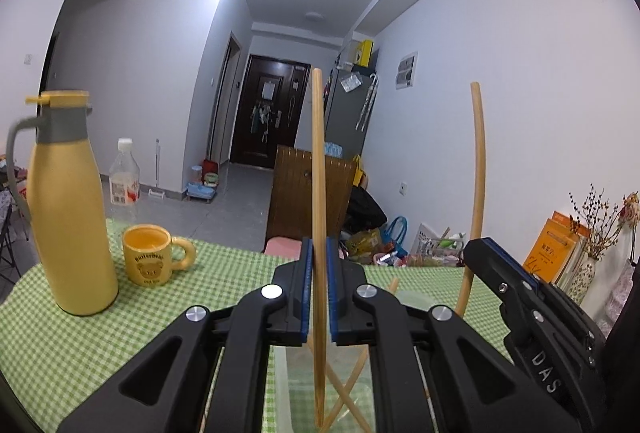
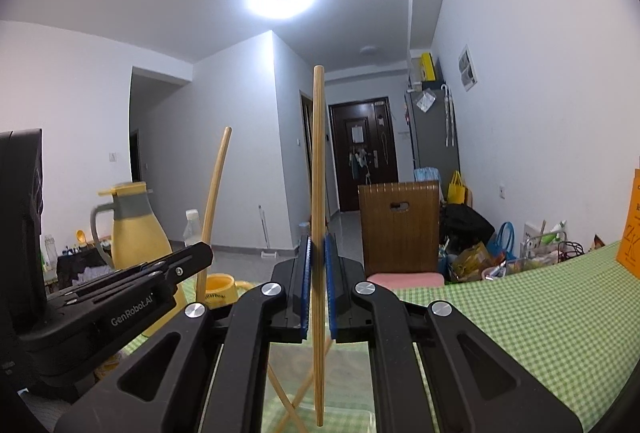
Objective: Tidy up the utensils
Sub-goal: 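Open both tools to drop the chopsticks into the clear box, then pull both tools back from the box over the remaining chopsticks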
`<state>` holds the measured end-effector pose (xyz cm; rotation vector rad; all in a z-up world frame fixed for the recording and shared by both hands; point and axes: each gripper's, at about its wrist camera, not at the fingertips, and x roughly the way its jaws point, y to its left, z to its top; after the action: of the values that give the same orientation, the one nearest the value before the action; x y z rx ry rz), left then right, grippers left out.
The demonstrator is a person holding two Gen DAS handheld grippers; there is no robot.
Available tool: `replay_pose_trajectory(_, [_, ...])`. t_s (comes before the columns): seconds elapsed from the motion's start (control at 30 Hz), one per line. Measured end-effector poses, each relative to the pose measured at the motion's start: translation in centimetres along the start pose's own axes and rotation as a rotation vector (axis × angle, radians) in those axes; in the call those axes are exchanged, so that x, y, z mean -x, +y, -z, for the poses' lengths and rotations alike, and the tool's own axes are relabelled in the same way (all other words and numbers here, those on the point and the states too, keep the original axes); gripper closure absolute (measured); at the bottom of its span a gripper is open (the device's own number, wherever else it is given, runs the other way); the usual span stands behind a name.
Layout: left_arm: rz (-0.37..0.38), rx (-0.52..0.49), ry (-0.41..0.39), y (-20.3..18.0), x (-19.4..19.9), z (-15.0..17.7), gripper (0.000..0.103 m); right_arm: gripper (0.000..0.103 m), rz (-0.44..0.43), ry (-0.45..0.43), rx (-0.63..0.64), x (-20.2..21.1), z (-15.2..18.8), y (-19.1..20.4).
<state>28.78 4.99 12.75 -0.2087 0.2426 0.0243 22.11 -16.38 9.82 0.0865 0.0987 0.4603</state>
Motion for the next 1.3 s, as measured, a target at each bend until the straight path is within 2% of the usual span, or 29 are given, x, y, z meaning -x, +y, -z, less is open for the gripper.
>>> replay_pose_trajectory(0.27, [0.017, -0.022, 0.058, 1.5, -1.2, 1.9, 0.099, 0.096, 0.020, 0.062, 0.013, -0.2, 2.0, -0.6])
replay_pose_trajectory(0.5, [0.047, -0.026, 0.100, 2.4, -1.8, 3.2, 0.098, 0.096, 0.005, 0.124, 0.014, -0.3, 2.2, -1.0])
replay_pose_trajectory(0.57, [0.052, -0.016, 0.109, 2.8, -1.9, 3.0, 0.098, 0.088, 0.006, 0.133, 0.012, -0.2, 1.9, -1.1])
replay_pose_trajectory(0.6, [0.055, -0.015, 0.112, 2.8, -1.8, 2.9, 0.098, 0.070, 0.013, 0.133, 0.008, 0.0, 1.8, -1.3])
replay_pose_trajectory(0.63, [0.054, -0.014, 0.111, 2.9, -1.6, 2.7, 0.092, 0.052, 0.020, 0.128, 0.005, 0.2, 1.6, -1.4])
replay_pose_trajectory(0.67, [0.052, -0.012, 0.108, 3.0, -1.4, 2.6, 0.079, 0.050, 0.022, 0.121, 0.005, 0.3, 1.5, -1.5])
replay_pose_trajectory(0.7, [0.046, -0.008, 0.101, 3.3, -1.3, 2.4, 0.073, 0.050, 0.030, 0.119, 0.003, 0.4, 1.3, -1.7])
replay_pose_trajectory(0.73, [0.037, -0.006, 0.096, 3.4, -1.0, 2.2, 0.060, 0.048, 0.035, 0.121, -0.002, 0.5, 1.2, -1.9])
replay_pose_trajectory(0.77, [0.024, -0.006, 0.093, 3.5, -0.8, 2.0, 0.052, 0.046, 0.039, 0.123, -0.009, 0.5, 1.0, -2.2])
replay_pose_trajectory(0.8, [0.010, -0.005, 0.092, 3.7, -0.6, 1.7, 0.048, 0.039, 0.047, 0.127, -0.017, 0.6, 0.8, -2.5])
replay_pose_trajectory(0.87, [-0.030, -0.011, 0.104, 3.9, -0.2, 1.0, 0.028, 0.027, 0.067, 0.142, -0.022, 0.7, 0.3, -3.0])
replay_pose_trajectory(0.9, [-0.045, -0.014, 0.110, 4.0, -0.1, 0.7, 0.022, 0.019, 0.072, 0.148, -0.026, 0.8, 0.2, -3.1])
replay_pose_trajectory(0.93, [-0.060, -0.019, 0.118, 4.0, 0.0, 0.4, 0.008, 0.013, 0.079, 0.157, -0.033, 0.8, -0.1, -3.4])
replay_pose_trajectory(1.03, [-0.105, -0.036, 0.146, 4.2, 0.2, -0.1, 0.007, 0.008, 0.099, 0.189, -0.059, 0.9, -0.4, -4.2])
replay_pose_trajectory(1.3, [-0.099, -0.058, 0.158, 3.4, 0.6, -0.3, 0.007, 0.008, 0.113, 0.212, -0.035, 1.4, -0.9, -3.8])
